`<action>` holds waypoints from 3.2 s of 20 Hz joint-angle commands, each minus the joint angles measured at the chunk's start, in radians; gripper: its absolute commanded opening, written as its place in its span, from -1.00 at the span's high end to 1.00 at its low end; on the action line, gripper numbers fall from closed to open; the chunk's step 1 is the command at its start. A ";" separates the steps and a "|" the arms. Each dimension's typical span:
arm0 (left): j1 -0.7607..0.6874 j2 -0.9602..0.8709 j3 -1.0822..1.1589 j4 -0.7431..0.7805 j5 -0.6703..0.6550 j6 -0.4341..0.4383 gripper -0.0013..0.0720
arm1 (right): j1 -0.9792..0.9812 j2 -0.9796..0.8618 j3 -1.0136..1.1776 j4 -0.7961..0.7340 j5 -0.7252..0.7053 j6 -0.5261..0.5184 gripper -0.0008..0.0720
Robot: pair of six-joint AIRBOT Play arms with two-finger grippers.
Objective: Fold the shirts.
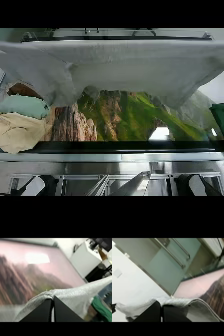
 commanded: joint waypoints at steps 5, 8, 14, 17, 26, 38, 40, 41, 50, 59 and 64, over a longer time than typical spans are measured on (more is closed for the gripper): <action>0.166 0.001 0.394 -0.180 -0.032 -0.043 0.92 | -0.085 0.050 0.250 -0.039 -0.049 0.051 0.94; -0.023 -0.125 0.494 0.056 -0.013 -0.079 0.92 | 0.014 0.003 0.235 -0.295 -0.094 0.082 0.94; -0.519 -0.492 0.504 0.632 0.007 -0.097 0.92 | 0.382 -0.264 0.049 -0.645 -0.327 0.118 0.94; -0.587 -0.733 0.504 0.706 0.048 -0.100 0.92 | 0.425 -0.521 0.021 -0.634 -0.391 0.083 0.94; -0.551 -1.139 0.597 0.560 0.191 -0.112 0.92 | 0.404 -1.084 0.203 -0.266 -0.351 -0.155 0.94; -0.541 -1.143 0.499 0.745 -0.013 -0.231 0.93 | 0.305 -1.113 0.240 -0.764 -0.219 0.044 0.94; -0.550 -1.146 0.485 0.753 -0.056 -0.247 0.93 | 0.305 -1.114 0.240 -0.760 -0.220 0.043 0.94; -0.558 -1.146 0.472 0.753 -0.062 -0.247 0.93 | 0.305 -1.114 0.240 -0.760 -0.219 0.043 0.93; -0.521 -1.106 0.584 0.755 -0.196 -0.359 0.28 | 0.252 -1.019 0.319 -0.799 -0.055 0.085 0.10; -0.395 -0.610 -0.282 0.756 0.039 -0.165 0.28 | 0.139 -0.611 -0.176 -1.231 -0.048 0.172 -0.30; -0.333 -0.479 -0.558 0.755 0.097 -0.135 0.28 | 0.144 -0.594 -0.421 -1.128 -0.184 0.106 -0.30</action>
